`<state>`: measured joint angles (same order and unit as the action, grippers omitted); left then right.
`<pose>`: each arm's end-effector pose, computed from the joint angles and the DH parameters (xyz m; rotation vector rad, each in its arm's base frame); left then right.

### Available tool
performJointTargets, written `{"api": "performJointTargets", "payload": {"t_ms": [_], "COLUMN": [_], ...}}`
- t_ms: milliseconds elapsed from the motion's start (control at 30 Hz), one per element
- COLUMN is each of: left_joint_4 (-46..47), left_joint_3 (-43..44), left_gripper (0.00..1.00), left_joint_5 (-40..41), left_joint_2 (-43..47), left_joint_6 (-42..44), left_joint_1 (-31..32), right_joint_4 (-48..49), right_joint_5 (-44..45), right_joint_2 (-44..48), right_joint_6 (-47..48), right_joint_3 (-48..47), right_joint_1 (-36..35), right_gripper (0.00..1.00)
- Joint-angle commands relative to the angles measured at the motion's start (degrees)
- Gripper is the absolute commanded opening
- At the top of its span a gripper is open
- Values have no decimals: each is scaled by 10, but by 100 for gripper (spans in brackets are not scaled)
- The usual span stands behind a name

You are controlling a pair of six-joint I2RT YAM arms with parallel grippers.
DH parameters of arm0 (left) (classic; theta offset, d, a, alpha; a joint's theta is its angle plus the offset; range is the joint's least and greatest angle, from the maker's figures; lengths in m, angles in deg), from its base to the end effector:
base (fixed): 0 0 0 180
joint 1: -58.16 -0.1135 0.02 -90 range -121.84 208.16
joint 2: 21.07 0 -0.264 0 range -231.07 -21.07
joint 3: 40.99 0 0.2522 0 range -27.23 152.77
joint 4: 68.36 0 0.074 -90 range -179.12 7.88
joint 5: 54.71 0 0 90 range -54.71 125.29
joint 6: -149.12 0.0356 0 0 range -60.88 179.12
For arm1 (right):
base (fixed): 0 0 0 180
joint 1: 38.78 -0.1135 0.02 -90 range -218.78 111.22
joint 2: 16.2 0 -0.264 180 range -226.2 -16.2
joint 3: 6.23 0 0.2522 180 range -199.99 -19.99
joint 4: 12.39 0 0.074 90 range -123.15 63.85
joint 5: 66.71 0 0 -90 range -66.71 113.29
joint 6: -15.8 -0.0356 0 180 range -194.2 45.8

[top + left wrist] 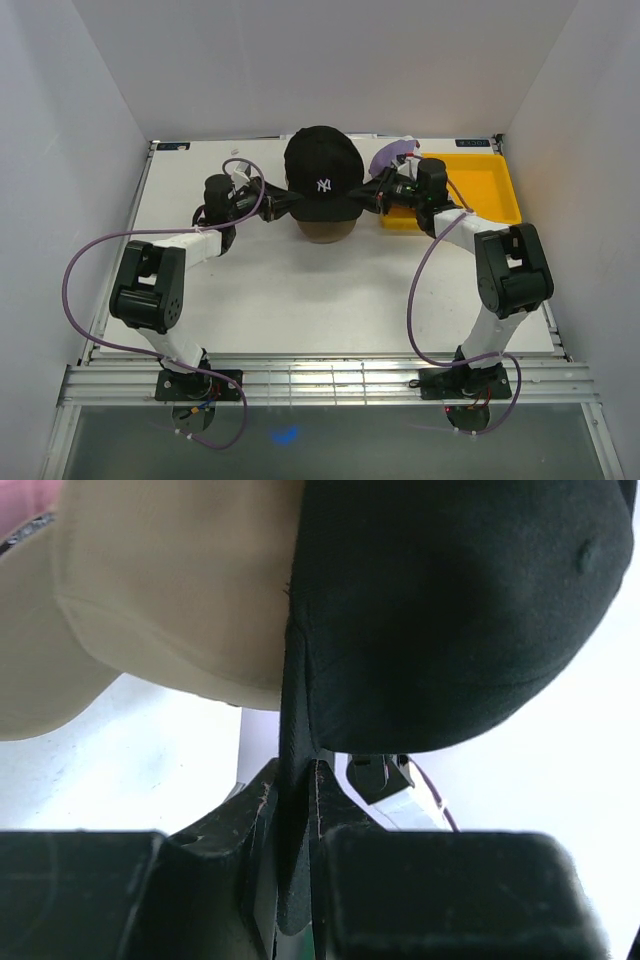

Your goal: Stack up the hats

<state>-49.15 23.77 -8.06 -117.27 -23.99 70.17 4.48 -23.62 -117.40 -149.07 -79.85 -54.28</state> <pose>0.3483 -0.0991 0.2232 -0.6549 2.0423 -1.7633 0.3702 0.1297 0.2374 0.3621 2.0725 1.7691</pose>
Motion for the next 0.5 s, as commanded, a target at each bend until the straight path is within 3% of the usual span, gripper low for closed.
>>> {"api": "performJointTargets", "payload": {"t_ms": [0, 467], "left_joint_4": [-5, -5], "left_joint_3": [-10, -32], "left_gripper": [0, 0], "left_joint_5": [-2, -3], "left_joint_2": [2, -38], "left_joint_6": [21, 37], "left_joint_1": [-10, -12], "right_joint_4": [18, 16], "right_joint_5": [-6, -6], "right_joint_2": [-14, -55], "right_joint_6": [20, 38], "right_joint_3": [18, 49], "right_joint_1": [8, 33], "right_gripper": [17, 16]}}
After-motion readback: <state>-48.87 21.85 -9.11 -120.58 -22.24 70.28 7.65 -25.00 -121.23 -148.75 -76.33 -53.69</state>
